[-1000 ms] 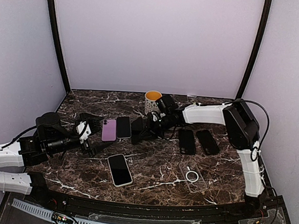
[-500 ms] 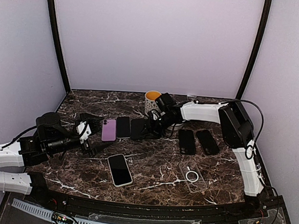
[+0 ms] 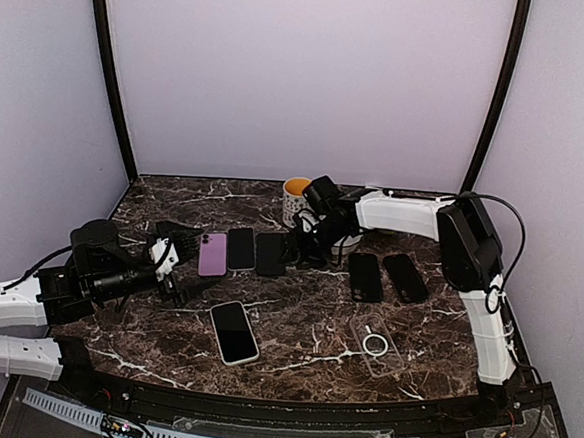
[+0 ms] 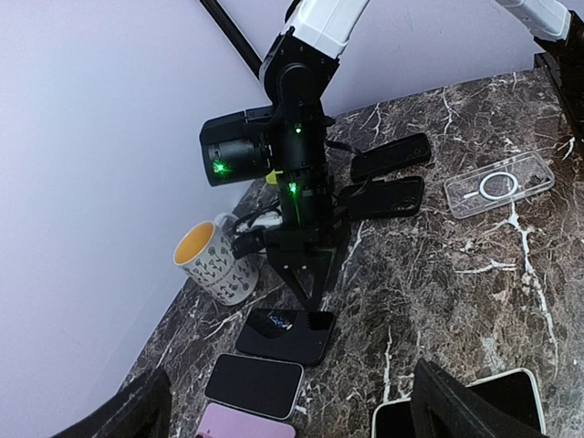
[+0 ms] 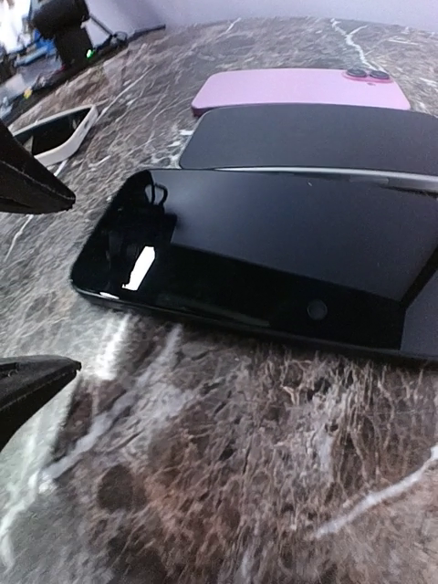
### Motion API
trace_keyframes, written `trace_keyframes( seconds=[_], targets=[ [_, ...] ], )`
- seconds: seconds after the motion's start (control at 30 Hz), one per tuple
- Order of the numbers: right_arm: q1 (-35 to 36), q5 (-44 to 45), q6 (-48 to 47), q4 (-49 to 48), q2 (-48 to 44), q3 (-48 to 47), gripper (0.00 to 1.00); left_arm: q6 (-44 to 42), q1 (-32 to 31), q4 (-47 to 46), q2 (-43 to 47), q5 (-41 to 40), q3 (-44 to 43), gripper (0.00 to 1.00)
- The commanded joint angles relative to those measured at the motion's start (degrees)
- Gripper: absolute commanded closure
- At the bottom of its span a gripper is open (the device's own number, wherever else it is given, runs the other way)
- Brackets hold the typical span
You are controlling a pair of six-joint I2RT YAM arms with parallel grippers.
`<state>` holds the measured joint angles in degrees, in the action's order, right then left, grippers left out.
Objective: Take the phone out of the phone case
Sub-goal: Place the phone at the center of the board, then pick up the phone with the phone case at the center of the board.
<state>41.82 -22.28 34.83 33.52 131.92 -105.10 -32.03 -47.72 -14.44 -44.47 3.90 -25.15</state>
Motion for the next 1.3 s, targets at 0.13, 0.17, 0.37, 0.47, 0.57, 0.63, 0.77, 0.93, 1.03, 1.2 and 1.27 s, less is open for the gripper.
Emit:
trace_keyframes(
  seconds=[0.13,0.17,0.37,0.47,0.57,0.63,0.77,0.93,1.03,1.2,1.27],
  targets=[
    [7.27,15.07,-5.48,9.62,-9.30,-1.40,0.31,-3.63,0.53,-2.24,1.81,-10.34,-1.83,0.09],
    [8.32,15.96,-5.30,10.62,-10.06,-1.15,0.28,-3.86,0.57,-3.07,2.23,-12.85,-1.83,0.09],
    [14.03,17.43,-0.26,10.30,-12.16,1.76,0.14,-4.65,0.98,-3.54,3.77,-16.40,-2.28,0.05],
    [18.30,19.27,1.68,12.99,-10.23,-0.96,0.02,-4.46,1.16,-3.56,4.03,-18.94,-2.87,0.01],
    [21.72,20.73,3.85,16.05,-7.80,-4.05,0.01,-4.01,1.63,-3.26,4.08,-20.72,-3.53,0.01],
    [23.84,21.52,5.34,17.78,-6.29,-5.86,0.01,-3.69,1.88,-3.21,4.25,-21.99,-3.68,0.01],
    [27.25,23.76,8.13,21.59,-2.99,-10.21,0.01,-3.44,2.33,-4.22,4.67,-24.01,-3.43,0.01],
    [30.81,24.15,10.64,23.79,1.35,-14.61,0.02,-3.03,2.80,-4.77,4.92,-24.83,-3.30,0.01],
    [32.53,24.86,11.51,25.30,3.93,-16.95,0.01,-2.78,2.87,-5.10,5.02,-24.79,-3.08,0.01],
    [35.40,27.32,12.93,27.22,7.72,-20.63,0.01,-2.52,2.98,-5.34,4.72,-24.52,-2.96,0.01],
    [35.91,29.63,13.34,29.43,9.48,-22.58,0.01,-2.48,2.99,-5.31,4.71,-24.55,-2.94,0.01]
  ],
)
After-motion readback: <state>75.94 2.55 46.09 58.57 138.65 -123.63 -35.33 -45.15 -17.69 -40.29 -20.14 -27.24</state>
